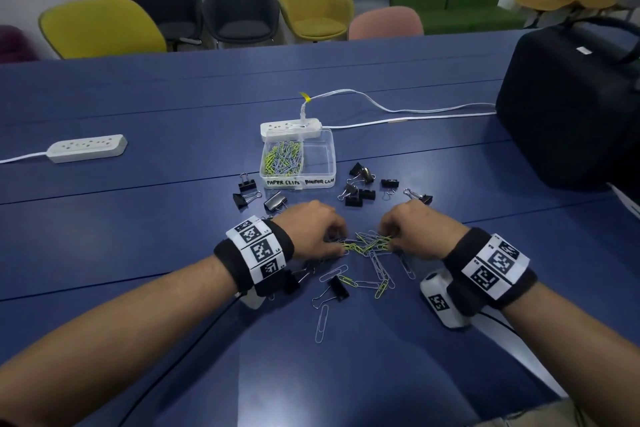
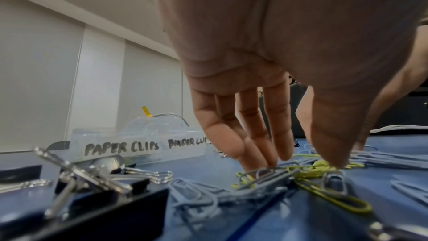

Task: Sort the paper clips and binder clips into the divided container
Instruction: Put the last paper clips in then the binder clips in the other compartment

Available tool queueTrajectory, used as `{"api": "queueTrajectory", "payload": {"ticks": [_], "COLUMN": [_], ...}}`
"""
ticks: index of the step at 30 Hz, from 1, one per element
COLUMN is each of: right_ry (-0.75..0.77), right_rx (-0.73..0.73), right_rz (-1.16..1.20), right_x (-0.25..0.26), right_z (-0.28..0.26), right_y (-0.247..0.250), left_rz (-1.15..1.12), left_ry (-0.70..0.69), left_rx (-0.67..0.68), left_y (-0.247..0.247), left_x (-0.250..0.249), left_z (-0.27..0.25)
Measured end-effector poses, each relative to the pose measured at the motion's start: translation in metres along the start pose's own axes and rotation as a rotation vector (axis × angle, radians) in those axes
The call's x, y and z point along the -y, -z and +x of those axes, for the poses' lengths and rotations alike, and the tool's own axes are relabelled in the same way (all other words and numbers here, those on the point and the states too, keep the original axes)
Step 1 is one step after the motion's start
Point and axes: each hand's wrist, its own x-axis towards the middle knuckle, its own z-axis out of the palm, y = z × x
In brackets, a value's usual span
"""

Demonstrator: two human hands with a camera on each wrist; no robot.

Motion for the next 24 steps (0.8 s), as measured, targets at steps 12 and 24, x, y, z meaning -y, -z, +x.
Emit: {"api": "queueTrajectory", "payload": {"ticks": [12,24], "right_ry": [0.014,-0.12], "right_rx": [-0.073,-0.081], "right_rz": [0.035,0.504], "right_x": [0.002,-0.022], "right_z": [-0.002,0.002], "right_y": [0.01,0.019], "left_rz": [0.05,-0.119], "left_ry": [0.004,0.046], "left_rx": [-0.016,-0.03], "left_y": [0.0,0.01], "left_x": [-0.006,0.009], "left_z": [0.007,0.006]}}
